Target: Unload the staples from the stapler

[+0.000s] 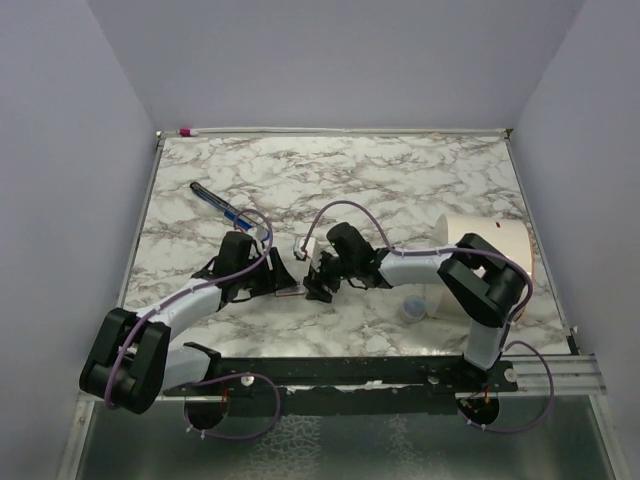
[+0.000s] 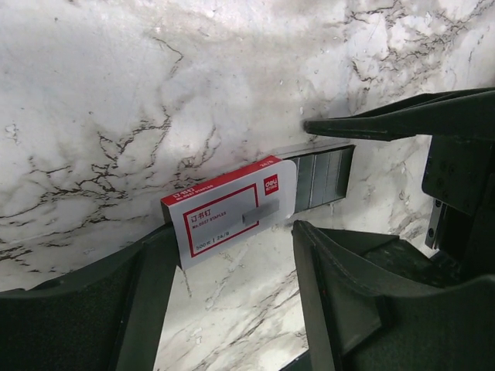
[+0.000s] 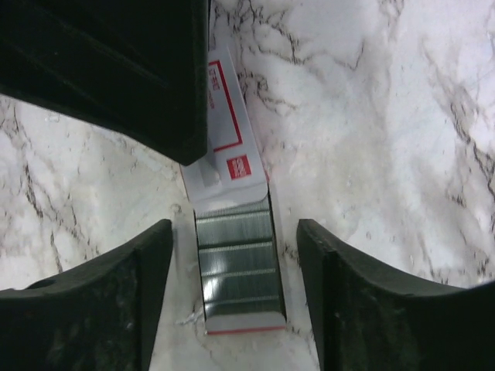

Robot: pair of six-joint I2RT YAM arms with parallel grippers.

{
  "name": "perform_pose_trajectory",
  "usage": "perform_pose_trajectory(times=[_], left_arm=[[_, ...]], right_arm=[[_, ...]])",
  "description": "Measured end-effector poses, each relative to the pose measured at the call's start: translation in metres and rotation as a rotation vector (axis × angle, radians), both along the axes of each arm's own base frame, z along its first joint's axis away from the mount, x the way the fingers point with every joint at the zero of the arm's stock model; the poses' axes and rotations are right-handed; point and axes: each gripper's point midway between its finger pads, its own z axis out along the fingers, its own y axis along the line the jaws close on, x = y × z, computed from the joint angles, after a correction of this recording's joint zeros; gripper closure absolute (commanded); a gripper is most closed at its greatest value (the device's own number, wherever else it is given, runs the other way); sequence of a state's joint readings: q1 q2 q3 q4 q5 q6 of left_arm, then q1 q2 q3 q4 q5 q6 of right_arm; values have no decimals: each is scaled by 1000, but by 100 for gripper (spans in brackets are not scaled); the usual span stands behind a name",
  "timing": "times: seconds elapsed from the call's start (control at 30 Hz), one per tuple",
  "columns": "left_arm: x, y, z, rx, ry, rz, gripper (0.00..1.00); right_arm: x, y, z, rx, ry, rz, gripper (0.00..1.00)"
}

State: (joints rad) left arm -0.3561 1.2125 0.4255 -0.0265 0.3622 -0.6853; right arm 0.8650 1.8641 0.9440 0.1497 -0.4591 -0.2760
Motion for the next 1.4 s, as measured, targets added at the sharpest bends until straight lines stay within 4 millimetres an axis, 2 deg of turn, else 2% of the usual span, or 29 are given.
perform_pose_trajectory(times=[0.13,0.2,0.4,0.5,0.6,0.73,0.83,0.93,1.03,1.4], left_arm=[[0,0,2,8,-3,-11,34],[0,0,2,14,-1,-15,34],[-1,4,1,43,6,-19,35],[2,6,2,57,-4,-13,39],[5,6,2,63,-6,-9,46],[7,5,-5,69,11,-11,53],[9,5,-6,71,15,-11,54],[9,5,-7,72,15,-13,54],[9,5,-7,73,15,-13,54],[9,5,-7,75,13,-17,54]], right_arm=[[-9,-16,6,-27,32,-47,24],[-10,-23,16,-32,38,-80,24],[5,-46,81,51,54,-291,26],[12,-60,88,38,176,-442,29],[12,-70,83,32,336,-588,31],[1,-75,61,30,530,-718,38],[-7,-76,40,-4,630,-768,50],[-14,-75,21,-32,707,-779,68],[-15,-74,10,-47,745,-783,71],[-2,-71,1,0,809,-783,82]])
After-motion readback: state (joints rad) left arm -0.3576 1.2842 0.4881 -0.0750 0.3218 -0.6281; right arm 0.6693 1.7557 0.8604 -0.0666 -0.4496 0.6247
